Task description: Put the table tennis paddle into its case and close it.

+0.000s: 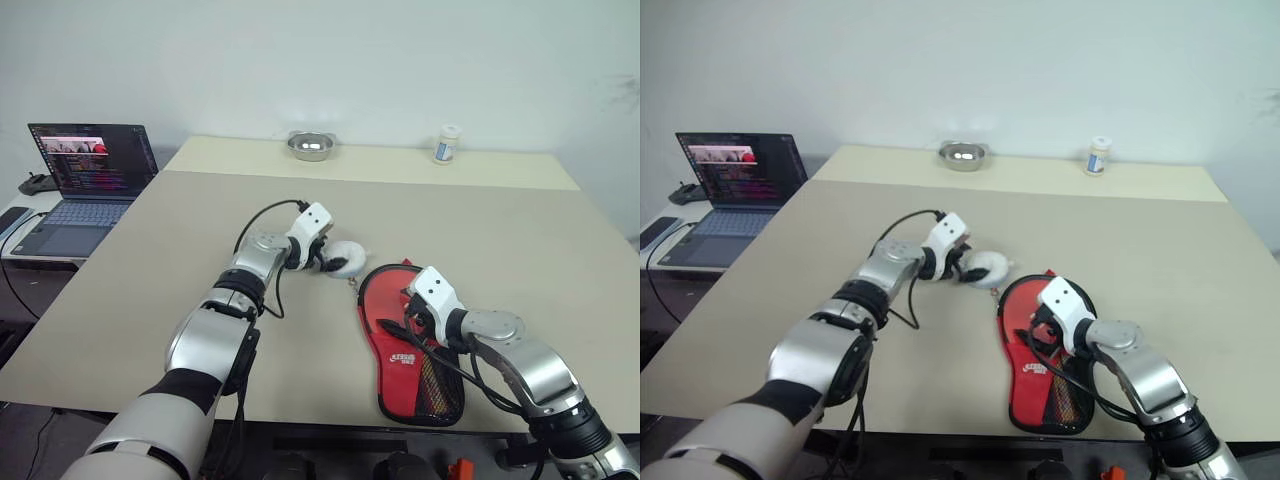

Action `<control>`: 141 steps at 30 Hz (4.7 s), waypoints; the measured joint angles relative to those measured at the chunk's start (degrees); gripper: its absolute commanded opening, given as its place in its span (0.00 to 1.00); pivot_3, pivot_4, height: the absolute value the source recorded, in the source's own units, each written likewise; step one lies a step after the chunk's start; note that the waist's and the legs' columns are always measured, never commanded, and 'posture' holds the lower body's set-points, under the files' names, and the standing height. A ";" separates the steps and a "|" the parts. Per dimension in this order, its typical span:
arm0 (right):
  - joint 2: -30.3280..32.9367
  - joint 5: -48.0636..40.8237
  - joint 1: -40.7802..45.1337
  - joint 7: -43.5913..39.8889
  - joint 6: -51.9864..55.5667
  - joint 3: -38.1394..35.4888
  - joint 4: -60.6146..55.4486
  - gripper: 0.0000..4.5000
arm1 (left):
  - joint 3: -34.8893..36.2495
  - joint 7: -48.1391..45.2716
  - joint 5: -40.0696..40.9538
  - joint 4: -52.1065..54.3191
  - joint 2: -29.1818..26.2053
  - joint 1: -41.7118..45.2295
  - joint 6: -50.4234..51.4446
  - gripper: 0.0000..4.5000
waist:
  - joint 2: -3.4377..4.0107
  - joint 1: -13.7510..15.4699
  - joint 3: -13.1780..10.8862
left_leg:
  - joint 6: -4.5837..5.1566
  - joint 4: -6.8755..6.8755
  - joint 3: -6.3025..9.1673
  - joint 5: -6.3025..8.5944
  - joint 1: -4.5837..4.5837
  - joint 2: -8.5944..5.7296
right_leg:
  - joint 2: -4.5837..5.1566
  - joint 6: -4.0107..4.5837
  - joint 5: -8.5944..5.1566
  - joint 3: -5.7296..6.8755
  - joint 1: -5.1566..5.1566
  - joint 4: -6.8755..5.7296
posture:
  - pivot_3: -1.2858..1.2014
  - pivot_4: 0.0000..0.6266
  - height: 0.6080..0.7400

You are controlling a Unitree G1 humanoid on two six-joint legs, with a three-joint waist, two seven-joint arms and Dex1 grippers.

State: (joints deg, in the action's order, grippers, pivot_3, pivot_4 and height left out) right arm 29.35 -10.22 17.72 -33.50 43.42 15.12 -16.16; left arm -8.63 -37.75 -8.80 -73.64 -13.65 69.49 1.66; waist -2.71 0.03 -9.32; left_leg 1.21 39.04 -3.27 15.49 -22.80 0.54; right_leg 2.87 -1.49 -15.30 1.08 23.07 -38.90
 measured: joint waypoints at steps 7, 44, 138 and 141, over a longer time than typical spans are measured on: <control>0.00 0.00 -0.21 -0.20 0.69 -0.01 -0.35 1.00 | -0.09 6.07 -2.62 -1.81 6.31 3.48 -1.18 1.00 | -0.05 -0.03 0.12 | 0.02 -0.02 -0.07 -0.02 -0.05 -0.05 | 0.07 -0.02 0.03 -0.02 0.03 0.06 | 0.52 0.24 1.00; -1.77 0.01 -0.20 -0.01 0.69 -0.29 1.37 1.00 | 8.50 -11.68 4.11 -2.25 3.81 -1.93 5.38 1.00 | -0.07 -0.33 0.31 | 0.02 -0.08 -0.08 -0.03 -0.01 0.01 | 0.06 0.04 0.06 0.00 0.08 0.05 | 0.52 0.24 1.00; -5.15 3.38 -3.57 3.28 0.23 2.98 -1.64 1.00 | -13.23 -1.07 -10.96 -7.15 23.92 9.35 -25.27 0.12 | 0.42 -0.20 1.16 | 0.06 -0.87 0.05 -0.03 0.30 0.02 | 0.03 -0.39 -0.04 0.24 -0.50 1.27 | 0.52 0.24 1.00; -5.19 3.38 -3.60 3.39 0.37 2.98 -1.64 1.00 | -14.01 -2.82 -11.12 -6.92 23.92 9.26 -25.18 0.19 | 0.42 -0.20 1.16 | 0.06 -0.88 0.08 -0.03 0.37 0.03 | 0.03 -0.39 -0.04 0.28 -0.63 1.35 | 0.52 0.24 1.00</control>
State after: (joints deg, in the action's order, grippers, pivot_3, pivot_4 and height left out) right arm 24.16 -6.84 14.12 -30.11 43.79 18.10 -17.80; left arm -22.64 -40.57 -19.92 -80.56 10.27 78.76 -23.53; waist -2.29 -0.17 -8.17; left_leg 1.27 38.16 -3.19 15.46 -22.43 0.56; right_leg 2.90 -1.88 -15.35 1.37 22.44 -37.55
